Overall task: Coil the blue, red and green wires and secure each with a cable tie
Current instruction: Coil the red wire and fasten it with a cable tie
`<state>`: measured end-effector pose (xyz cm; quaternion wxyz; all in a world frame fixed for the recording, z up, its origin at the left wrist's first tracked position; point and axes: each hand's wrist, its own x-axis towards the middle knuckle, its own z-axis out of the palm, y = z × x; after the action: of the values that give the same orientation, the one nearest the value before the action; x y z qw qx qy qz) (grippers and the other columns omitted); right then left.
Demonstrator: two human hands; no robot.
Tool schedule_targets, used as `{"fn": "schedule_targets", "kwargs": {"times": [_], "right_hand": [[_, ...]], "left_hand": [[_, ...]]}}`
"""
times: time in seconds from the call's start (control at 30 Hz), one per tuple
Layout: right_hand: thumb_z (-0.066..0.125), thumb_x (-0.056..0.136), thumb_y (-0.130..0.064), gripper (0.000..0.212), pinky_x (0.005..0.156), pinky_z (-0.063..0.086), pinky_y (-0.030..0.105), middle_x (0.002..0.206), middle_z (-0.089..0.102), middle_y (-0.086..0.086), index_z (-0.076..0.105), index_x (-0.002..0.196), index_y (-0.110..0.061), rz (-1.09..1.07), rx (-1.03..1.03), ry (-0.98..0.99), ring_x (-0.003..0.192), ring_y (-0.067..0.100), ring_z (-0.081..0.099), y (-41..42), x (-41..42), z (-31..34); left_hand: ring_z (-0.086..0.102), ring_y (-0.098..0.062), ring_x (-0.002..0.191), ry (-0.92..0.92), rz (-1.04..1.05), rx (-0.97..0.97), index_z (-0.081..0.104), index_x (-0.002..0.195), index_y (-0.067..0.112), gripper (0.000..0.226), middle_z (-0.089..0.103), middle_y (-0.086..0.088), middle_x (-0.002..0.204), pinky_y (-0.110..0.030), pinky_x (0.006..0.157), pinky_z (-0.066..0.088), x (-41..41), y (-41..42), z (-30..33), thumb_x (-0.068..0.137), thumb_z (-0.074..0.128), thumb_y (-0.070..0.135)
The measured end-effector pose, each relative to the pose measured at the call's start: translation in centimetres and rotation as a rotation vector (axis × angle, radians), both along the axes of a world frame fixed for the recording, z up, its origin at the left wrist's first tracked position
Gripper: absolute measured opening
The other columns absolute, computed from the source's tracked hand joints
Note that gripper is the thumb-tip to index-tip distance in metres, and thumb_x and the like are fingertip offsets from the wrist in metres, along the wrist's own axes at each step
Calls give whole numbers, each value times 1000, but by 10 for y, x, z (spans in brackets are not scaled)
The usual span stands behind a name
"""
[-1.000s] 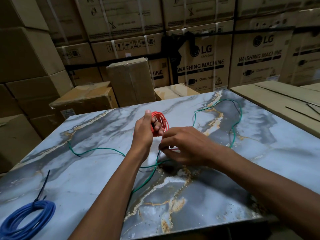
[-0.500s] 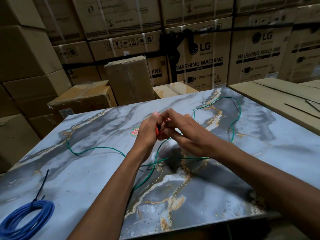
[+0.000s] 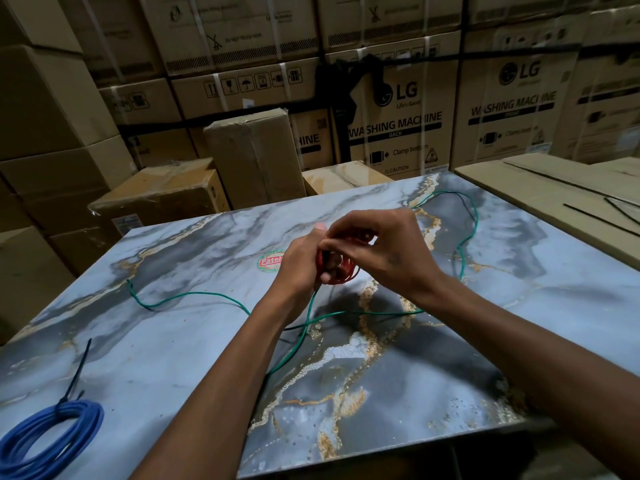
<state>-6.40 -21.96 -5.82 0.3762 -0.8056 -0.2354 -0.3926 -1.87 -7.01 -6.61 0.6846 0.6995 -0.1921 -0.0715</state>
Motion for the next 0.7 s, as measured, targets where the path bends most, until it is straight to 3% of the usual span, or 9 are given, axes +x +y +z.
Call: {"fn": "schedule_targets", "kwargs": {"times": [0.1,0.23,0.37,0.47,0.57,0.7], "right_hand": [[86,84,-24,15,61,44,14,74,72,-5,79,86,-11,-119,3,-73,63,5,61,-7,2,1],[87,82,-31,21,58,43,16,69,71,-7,77,77,-14,-143,114,1,62,9,61,-11,6,-1],[79,90,-26,12,61,50,18,79,75,-8,81,89,-15,-124,138,75,73,10,68,-12,9,-3],[67,99,-25,17,63,55,27,83,76,-3,79,99,-13,-137,40,88,71,7,67,-9,11,-9],[44,107,-31,35,65,47,45,76,66,1,71,96,-12,-243,-92,154,70,18,53,1,6,-17],[25,107,-39,48,76,44,45,86,65,-1,66,108,-16,-221,-95,242,84,20,50,10,-4,-13]], "left_hand": [[29,-9,44,72,-66,-59,50,77,11,42,39,1,54,-20,45,28,-1,0,4,109,35,34],[26,-7,38,149,-120,-134,44,72,13,43,31,3,50,-21,48,35,-4,1,8,109,34,33],[23,-7,36,220,-145,-193,40,69,13,45,28,4,47,-27,53,35,-4,4,9,108,36,34],[23,-7,36,252,-141,-239,39,67,13,45,28,5,45,-28,54,33,-4,4,8,108,37,33],[25,-6,35,247,-115,-264,39,66,13,45,29,6,44,-28,55,30,-3,3,8,107,38,32],[24,-4,34,253,-92,-321,38,66,14,45,29,7,43,-27,56,27,0,6,11,107,37,32]]}}
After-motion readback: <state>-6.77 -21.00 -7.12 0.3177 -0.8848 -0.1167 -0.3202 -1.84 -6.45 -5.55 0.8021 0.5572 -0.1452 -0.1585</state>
